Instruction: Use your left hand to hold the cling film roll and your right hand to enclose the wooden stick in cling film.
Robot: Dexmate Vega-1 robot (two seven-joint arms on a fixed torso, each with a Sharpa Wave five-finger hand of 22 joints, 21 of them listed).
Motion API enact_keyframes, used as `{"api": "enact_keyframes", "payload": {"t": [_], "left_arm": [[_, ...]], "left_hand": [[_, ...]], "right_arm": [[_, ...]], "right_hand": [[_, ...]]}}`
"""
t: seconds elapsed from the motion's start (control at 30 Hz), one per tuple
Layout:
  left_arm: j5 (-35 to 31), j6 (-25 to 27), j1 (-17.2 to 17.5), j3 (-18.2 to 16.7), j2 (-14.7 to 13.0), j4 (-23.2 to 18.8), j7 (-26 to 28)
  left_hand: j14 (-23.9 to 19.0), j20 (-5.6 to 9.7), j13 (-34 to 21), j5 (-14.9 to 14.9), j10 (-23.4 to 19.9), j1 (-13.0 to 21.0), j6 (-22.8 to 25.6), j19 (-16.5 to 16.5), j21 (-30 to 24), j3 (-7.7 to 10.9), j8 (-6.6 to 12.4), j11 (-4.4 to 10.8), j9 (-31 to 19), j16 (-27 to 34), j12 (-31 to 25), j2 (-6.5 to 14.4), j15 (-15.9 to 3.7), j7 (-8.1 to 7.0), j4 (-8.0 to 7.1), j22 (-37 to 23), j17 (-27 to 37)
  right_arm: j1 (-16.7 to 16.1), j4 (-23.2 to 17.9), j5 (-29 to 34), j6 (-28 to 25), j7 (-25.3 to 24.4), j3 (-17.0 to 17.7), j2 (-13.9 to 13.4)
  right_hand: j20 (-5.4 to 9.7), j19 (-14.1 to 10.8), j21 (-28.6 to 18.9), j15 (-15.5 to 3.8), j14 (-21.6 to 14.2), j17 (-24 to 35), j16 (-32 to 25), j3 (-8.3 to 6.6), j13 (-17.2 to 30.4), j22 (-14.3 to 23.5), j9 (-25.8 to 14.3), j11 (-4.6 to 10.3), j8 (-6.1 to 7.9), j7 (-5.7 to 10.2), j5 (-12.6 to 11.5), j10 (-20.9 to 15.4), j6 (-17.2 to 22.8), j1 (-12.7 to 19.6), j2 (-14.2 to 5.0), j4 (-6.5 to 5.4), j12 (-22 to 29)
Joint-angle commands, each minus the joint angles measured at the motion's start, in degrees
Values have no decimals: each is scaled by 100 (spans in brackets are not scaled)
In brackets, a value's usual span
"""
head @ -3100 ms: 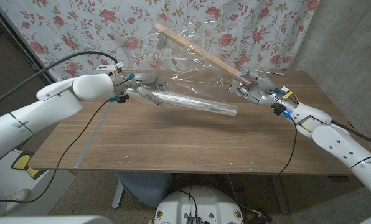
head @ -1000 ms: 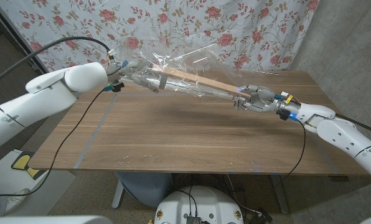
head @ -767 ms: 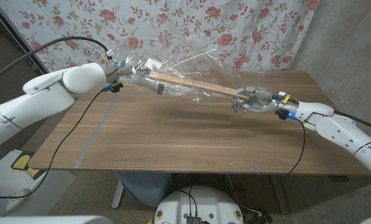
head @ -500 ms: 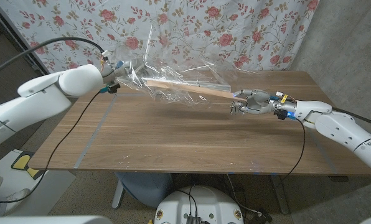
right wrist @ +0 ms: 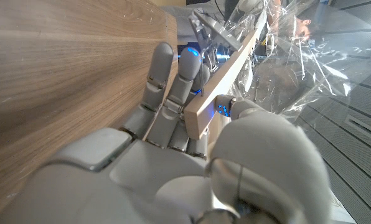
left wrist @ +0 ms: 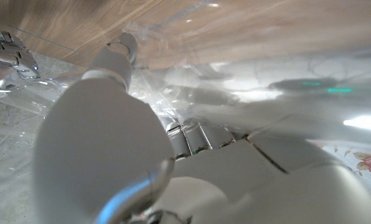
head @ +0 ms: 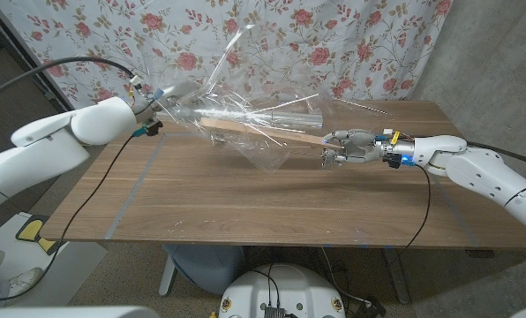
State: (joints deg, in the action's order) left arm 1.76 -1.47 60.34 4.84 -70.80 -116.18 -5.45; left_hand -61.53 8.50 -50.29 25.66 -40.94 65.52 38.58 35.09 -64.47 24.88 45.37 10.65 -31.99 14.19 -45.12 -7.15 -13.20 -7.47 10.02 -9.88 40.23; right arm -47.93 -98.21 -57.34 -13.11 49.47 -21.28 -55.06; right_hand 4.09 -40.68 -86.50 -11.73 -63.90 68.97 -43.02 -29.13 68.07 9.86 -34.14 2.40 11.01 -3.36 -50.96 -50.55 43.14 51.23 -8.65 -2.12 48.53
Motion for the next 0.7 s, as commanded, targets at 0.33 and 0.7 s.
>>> {"api": "enact_keyframes", "payload": {"t": [0.33, 0.7], "left_arm": [[35, -435, 410, -452, 179, 226, 14], [-100, -694, 596, -688, 442, 260, 215]], "left_hand": [[-67, -2, -22, 42, -74, 604, 143, -32, -48, 169, 608, -32, -364, -27, -13, 756, -5, -119, -113, -4, 29], [-69, 1, -27, 48, -66, 605, 136, -41, -61, 173, 616, -8, -371, -51, -5, 753, -4, -123, -109, -3, 28]], "right_arm": [[295, -39, 209, -241, -354, -344, 94], [342, 7, 291, -448, -640, -369, 1]], "right_hand": [[280, 24, -68, -85, 70, 11, -108, -1831, 20, 18, -19, 258, 34, 335, -42, -239, 383, 48, -156, 986, 294], [275, 15, -86, -84, 92, -8, -141, -1842, 17, 19, -21, 267, 38, 333, -45, -239, 390, 34, -159, 985, 324]]}}
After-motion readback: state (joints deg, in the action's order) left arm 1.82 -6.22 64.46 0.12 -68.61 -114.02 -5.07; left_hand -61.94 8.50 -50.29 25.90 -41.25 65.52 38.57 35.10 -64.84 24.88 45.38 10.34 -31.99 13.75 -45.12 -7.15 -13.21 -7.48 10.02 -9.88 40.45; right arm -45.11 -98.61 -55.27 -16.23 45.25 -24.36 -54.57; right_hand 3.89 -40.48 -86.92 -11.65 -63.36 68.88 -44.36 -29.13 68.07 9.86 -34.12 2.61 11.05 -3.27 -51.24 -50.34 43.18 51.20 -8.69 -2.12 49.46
